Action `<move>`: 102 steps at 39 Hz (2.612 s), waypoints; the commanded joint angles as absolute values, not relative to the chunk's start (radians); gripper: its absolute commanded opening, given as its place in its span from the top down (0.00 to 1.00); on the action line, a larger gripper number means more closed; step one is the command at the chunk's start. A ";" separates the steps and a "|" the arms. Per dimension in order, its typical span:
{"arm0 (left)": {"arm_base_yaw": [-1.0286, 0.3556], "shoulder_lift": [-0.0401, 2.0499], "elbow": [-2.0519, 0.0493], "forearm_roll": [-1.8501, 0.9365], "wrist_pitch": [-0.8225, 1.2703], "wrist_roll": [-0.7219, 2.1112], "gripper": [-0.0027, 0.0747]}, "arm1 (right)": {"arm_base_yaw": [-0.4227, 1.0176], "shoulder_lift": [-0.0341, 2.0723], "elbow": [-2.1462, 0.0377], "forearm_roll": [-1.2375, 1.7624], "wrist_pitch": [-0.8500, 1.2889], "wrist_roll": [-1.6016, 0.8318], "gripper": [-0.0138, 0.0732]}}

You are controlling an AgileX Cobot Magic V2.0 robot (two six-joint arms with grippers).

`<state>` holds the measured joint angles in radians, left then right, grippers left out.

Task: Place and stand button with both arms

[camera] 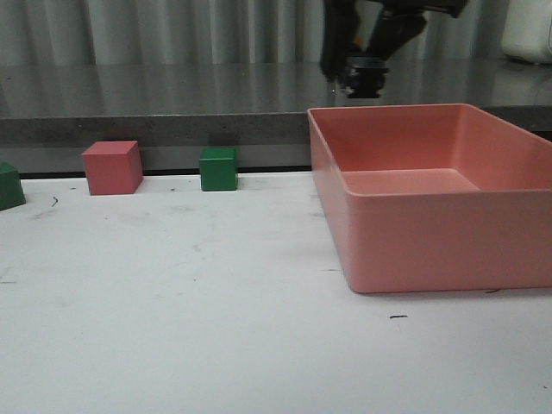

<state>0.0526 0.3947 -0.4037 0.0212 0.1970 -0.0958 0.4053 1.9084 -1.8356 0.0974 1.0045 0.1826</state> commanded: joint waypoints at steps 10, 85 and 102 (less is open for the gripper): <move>0.046 0.408 -0.440 0.015 0.114 -0.104 0.07 | 0.702 1.992 -1.960 0.145 0.940 0.167 0.53; 0.046 0.408 -0.440 0.015 0.114 -0.104 0.07 | 0.694 2.130 -2.562 0.019 1.346 0.269 0.92; 0.046 0.408 -0.440 0.015 0.114 -0.104 0.07 | 0.335 1.634 -1.845 0.017 1.313 0.149 0.92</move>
